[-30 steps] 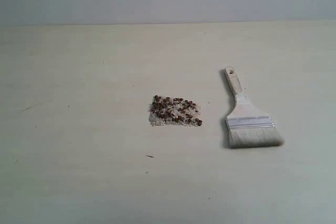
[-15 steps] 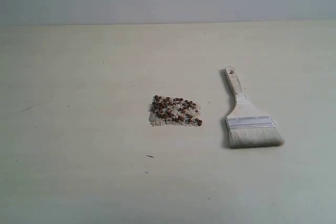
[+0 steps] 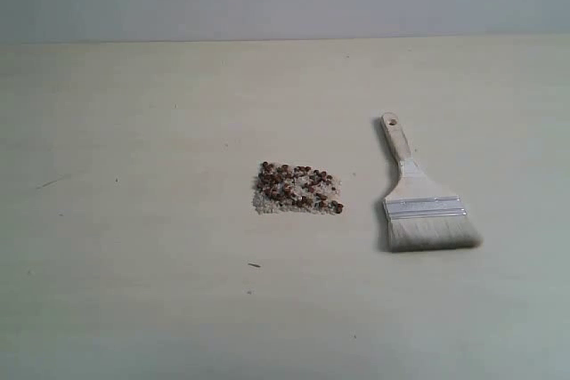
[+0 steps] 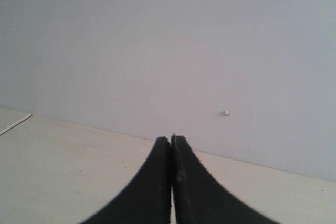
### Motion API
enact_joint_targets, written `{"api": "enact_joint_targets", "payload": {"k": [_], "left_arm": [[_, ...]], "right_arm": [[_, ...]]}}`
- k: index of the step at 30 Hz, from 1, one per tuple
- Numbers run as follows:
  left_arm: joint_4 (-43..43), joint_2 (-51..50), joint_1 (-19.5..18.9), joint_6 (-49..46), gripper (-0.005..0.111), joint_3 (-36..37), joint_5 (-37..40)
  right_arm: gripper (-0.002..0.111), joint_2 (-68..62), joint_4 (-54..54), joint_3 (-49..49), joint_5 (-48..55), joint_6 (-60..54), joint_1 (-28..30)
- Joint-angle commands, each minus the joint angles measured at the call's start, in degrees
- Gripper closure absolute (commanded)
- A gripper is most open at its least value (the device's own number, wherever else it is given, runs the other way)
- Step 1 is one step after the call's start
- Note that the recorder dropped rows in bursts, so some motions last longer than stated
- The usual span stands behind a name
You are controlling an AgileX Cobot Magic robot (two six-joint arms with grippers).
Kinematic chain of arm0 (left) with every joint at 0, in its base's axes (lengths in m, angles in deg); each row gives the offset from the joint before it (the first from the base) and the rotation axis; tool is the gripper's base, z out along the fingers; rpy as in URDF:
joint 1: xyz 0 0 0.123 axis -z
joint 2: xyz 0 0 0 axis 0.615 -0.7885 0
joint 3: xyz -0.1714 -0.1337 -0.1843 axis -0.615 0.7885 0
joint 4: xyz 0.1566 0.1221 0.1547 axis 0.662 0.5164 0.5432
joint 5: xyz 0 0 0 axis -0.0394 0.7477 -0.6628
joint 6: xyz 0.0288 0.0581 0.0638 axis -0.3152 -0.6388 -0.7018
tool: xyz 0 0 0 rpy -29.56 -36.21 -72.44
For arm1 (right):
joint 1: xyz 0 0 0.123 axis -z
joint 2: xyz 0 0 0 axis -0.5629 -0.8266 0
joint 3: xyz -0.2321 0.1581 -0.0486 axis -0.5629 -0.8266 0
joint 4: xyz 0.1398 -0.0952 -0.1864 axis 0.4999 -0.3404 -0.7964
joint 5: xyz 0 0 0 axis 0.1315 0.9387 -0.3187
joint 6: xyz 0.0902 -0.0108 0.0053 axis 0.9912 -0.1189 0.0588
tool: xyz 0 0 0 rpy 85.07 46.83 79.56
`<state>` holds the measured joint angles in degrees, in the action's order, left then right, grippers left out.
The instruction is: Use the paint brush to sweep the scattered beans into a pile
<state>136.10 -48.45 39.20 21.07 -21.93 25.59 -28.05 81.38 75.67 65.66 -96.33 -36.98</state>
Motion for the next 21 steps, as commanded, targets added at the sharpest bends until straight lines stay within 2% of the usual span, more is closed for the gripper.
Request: {"api": "enact_joint_targets", "payload": {"k": [1, 9, 13, 21], "left_arm": [[-0.20, 0.37, -0.13, 0.33, 0.107, 0.18, -0.04], [-0.20, 0.37, -0.13, 0.33, 0.107, 0.18, -0.04], [-0.20, 0.37, -0.13, 0.33, 0.107, 0.18, -0.04], [-0.20, 0.37, -0.13, 0.33, 0.107, 0.18, -0.04]], "right_arm": [[0.108, 0.40, -0.50, -0.29, -0.27, 0.33, 0.03], [0.108, 0.40, -2.64, -0.29, -6.81, -2.15, 0.03], [0.108, 1.68, -3.18, -0.29, -6.79, -6.41, 0.03], [0.108, 9.34, -2.84, -0.29, -2.62, -6.82, 0.03]]}}
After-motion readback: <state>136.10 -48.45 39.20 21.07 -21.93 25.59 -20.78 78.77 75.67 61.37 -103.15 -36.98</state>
